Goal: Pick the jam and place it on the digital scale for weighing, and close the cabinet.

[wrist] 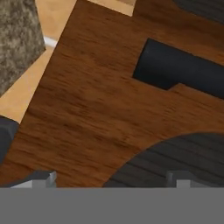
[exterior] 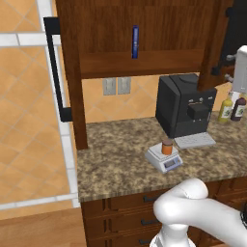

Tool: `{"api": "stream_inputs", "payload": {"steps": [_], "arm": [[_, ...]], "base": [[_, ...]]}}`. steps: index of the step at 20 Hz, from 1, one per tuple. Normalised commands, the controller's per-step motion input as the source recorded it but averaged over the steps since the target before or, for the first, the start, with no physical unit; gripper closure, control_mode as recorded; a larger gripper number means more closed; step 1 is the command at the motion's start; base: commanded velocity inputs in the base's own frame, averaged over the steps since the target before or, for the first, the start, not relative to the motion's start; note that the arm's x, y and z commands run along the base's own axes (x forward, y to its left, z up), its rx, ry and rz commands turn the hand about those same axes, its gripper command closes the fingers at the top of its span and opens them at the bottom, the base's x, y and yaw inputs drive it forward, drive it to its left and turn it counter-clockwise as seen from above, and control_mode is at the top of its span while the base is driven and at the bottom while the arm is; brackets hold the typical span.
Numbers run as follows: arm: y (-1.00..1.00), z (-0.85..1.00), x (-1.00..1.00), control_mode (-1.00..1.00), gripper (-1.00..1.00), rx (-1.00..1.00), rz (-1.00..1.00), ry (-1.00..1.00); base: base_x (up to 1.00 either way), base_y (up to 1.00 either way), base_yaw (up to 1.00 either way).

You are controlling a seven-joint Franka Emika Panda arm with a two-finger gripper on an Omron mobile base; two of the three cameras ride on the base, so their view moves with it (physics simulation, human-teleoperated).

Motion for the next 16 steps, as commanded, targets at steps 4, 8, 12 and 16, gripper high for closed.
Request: {"api": "stream_inputs", "payload": {"steps": [4,8,12,16], "arm": [[0.02,0.01,1.00,-1.00,-1.00,-0.02,-0.17,0.03],[0.00,-0.01,0.98,-1.00,-1.00,0.00,-0.01,0.00],[0.00,-0.04,0.92,-1.00,-1.00,0.00,0.00,0.00],[0.00,-0.03,0.82,-1.00,-1.00,0.00,0.00,0.00]], "base": [[0.00,0.00,0.00],[0.00,0.00,0.00],[0.00,0.00,0.00],[0.00,0.00,0.00]]}}
